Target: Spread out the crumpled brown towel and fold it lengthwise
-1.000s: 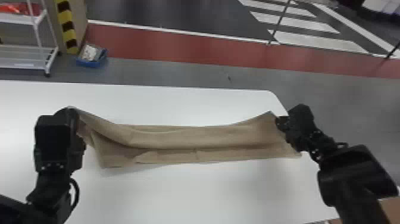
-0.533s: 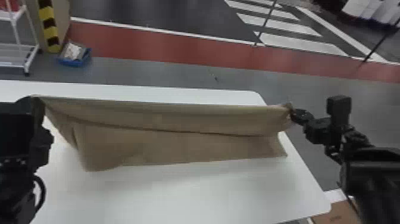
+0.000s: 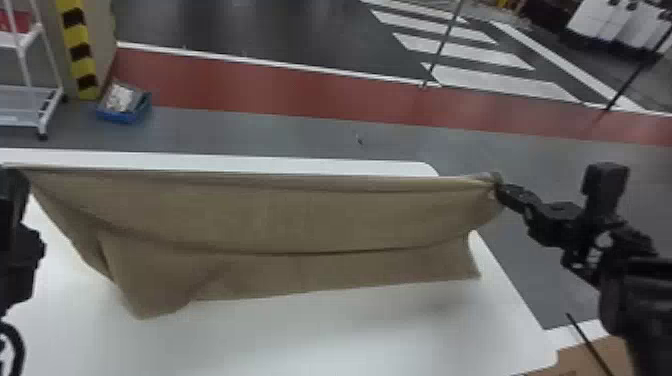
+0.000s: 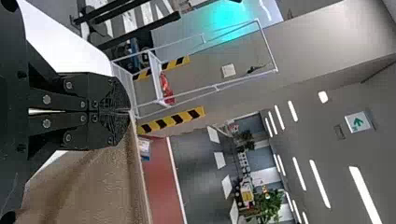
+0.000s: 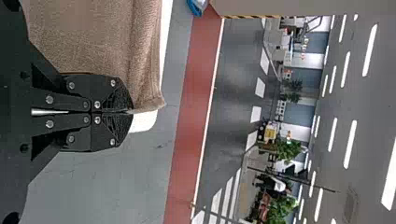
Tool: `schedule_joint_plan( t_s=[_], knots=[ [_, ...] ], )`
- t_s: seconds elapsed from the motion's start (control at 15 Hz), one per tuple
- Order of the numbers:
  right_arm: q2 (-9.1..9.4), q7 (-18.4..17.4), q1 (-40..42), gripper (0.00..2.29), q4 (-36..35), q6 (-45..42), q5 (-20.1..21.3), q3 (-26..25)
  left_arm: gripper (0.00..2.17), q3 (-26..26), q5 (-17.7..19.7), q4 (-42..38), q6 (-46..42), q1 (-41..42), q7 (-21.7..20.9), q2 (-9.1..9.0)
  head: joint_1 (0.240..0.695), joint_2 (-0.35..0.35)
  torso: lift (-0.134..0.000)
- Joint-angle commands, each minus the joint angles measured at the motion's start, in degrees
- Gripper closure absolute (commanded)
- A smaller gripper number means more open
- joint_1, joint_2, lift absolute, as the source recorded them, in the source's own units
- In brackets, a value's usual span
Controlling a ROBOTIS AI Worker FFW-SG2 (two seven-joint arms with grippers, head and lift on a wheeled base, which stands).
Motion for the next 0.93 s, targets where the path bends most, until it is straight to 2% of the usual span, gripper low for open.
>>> schedule_joint_plan(
  t_s=[0.0, 0.13, 0.4, 0.6, 0.67, 0.73, 0.87],
  knots=[
    [0.47, -0.02, -3.37, 1.65, 2.12, 0.13, -0.99, 4.74, 1.8, -0.71, 0.75, 3.65, 0.02, -4.93, -0.6, -0.16, 0.662, -0.35, -0.123],
    [1.0, -0.02, -8.55, 1.65, 8.01, -1.45, -1.34, 7.73, 1.8, -0.88, 2.06, 9.37, -0.33, -11.17, -1.21, -0.51, 0.647, -0.315, -0.123],
    [1.0, 1.39, -23.32, 1.65, 26.12, -13.75, -4.59, 13.97, 1.8, -1.94, 8.39, 24.04, -6.49, -25.76, -3.58, -1.39, 0.597, -0.263, -0.123],
    [0.82, 2.88, -38.08, 1.65, 43.96, -24.48, -4.94, 17.05, 1.8, -3.08, 10.77, 37.93, -17.03, -35.87, -5.61, -2.88, 0.515, -0.233, -0.123],
    [0.74, 3.85, -41.95, 1.65, 48.97, -28.17, -5.12, 17.14, 1.8, -3.43, 11.56, 41.54, -19.85, -38.77, -6.92, -3.15, 0.466, -0.226, -0.123],
    [0.56, 4.11, -45.29, 1.65, 53.01, -31.86, -5.64, 17.31, 1.8, -3.69, 12.26, 45.23, -22.48, -41.85, -7.8, -3.76, 0.437, -0.225, -0.123],
    [0.39, 5.17, -46.78, 1.65, 53.89, -34.5, -6.17, 18.9, 1.8, -4.31, 12.61, 47.07, -23.54, -44.48, -8.07, -4.02, 0.38, -0.227, -0.123]
  ],
)
